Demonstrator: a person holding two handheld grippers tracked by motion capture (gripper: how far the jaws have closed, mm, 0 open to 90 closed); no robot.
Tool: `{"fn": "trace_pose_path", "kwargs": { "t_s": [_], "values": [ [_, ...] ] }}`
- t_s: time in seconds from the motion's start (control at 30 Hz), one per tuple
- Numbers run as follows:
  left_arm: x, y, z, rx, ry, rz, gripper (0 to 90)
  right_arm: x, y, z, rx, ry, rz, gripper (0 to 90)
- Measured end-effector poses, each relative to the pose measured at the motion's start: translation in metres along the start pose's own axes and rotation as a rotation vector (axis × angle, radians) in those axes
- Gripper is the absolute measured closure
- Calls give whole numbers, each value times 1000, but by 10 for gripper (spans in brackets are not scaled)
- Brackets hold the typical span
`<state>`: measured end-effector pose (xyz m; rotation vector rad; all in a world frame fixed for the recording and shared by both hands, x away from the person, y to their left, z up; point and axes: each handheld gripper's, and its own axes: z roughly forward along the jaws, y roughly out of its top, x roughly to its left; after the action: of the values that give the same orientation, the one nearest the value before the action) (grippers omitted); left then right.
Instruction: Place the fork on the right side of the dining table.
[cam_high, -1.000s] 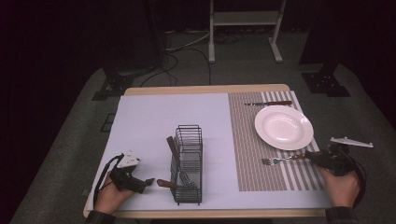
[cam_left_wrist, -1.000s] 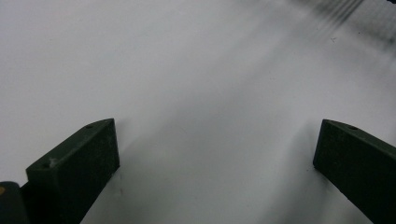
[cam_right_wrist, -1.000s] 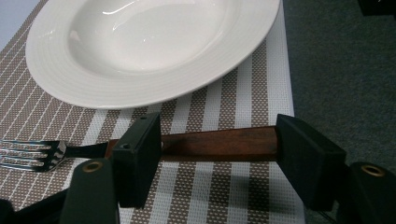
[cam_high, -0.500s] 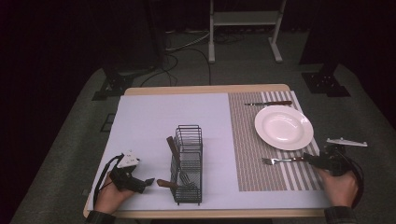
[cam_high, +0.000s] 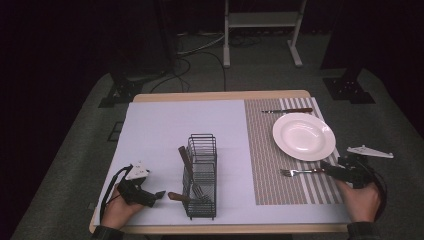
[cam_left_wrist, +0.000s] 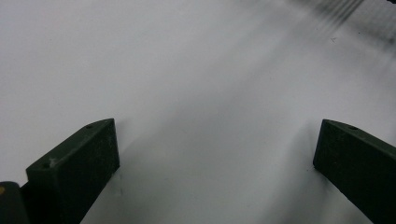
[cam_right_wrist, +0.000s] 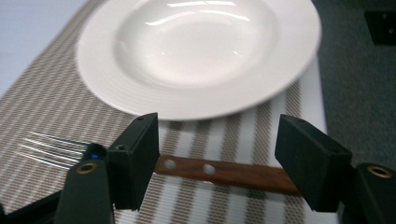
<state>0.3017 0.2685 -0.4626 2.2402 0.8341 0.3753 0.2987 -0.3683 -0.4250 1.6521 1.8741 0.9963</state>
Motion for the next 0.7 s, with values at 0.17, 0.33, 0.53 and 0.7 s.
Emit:
{"fn": "trace_pose_path", "kwargs": {
  "t_s": [0.17,0.33,0.53,0.7],
  "values": [
    [0,0,0,0,-1,-1,0,18,4,1,-23,34,-59,280],
    [0,0,0,-1,1,0,0,32,7,2,-36,66,-94,274],
    [0,0,0,-1,1,0,0,51,11,4,-51,104,-139,274],
    [0,0,0,-1,0,0,0,65,11,6,-51,141,-171,274]
  ]
}}
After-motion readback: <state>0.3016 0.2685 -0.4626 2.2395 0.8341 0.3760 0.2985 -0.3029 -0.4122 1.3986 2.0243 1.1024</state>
